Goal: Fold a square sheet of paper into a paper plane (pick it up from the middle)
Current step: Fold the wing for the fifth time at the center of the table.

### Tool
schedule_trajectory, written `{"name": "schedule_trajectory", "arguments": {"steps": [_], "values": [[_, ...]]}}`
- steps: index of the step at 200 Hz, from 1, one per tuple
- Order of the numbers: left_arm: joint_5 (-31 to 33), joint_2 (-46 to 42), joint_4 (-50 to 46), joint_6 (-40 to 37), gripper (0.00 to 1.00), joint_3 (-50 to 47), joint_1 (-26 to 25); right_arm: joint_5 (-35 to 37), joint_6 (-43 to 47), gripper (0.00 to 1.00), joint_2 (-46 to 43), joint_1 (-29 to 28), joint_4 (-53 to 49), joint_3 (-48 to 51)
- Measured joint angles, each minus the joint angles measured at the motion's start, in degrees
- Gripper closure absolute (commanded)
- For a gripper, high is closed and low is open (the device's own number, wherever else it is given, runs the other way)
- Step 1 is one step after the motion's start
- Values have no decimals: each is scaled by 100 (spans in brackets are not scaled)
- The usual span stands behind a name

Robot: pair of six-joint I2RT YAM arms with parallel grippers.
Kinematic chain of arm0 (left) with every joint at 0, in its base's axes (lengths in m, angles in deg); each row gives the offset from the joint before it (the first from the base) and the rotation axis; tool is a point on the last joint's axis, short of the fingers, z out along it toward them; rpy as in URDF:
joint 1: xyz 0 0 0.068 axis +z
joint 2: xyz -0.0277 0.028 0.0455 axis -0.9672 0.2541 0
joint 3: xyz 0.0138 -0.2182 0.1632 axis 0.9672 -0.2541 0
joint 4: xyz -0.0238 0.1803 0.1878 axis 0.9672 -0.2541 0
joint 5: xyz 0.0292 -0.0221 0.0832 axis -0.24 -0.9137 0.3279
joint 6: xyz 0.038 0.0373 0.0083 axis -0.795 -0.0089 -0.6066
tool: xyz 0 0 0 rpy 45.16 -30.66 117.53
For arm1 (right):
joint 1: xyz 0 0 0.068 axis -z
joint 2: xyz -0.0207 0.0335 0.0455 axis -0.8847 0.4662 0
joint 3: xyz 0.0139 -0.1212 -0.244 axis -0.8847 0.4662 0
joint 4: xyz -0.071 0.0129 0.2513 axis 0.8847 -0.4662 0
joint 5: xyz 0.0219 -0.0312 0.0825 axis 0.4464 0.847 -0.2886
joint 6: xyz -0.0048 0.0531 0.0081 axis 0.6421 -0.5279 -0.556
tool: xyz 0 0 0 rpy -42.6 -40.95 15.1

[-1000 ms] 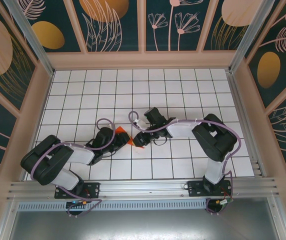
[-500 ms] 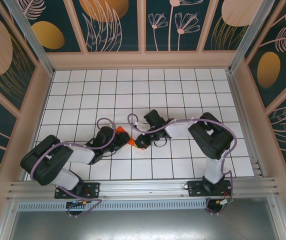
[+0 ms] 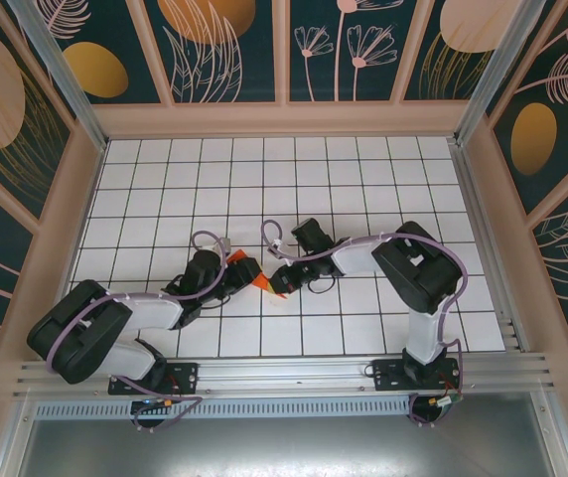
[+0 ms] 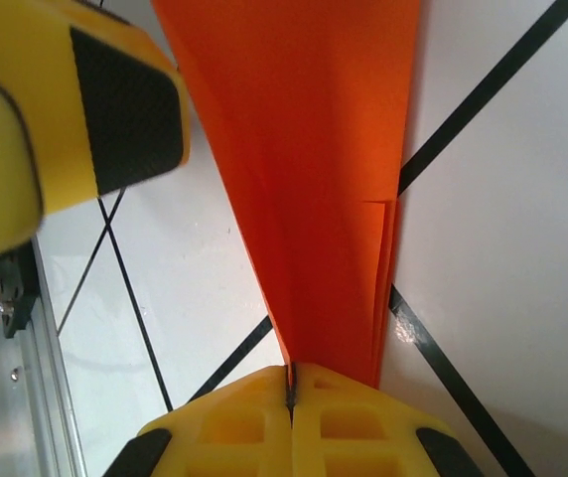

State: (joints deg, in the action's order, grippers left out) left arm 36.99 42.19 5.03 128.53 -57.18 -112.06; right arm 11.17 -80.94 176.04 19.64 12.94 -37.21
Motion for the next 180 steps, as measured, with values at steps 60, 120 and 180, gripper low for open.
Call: {"name": "schedule_trajectory", "arguments": {"steps": [60, 120, 180], "values": [[-201, 339, 442, 4, 63, -157, 0, -286, -455, 100, 142, 92, 87, -50], [-278, 726, 581, 26, 64, -133, 0, -326, -553, 99, 173, 103, 79, -76], [-107, 791, 286, 160, 65, 22, -11, -323, -514, 88, 179, 101, -96, -162]]}}
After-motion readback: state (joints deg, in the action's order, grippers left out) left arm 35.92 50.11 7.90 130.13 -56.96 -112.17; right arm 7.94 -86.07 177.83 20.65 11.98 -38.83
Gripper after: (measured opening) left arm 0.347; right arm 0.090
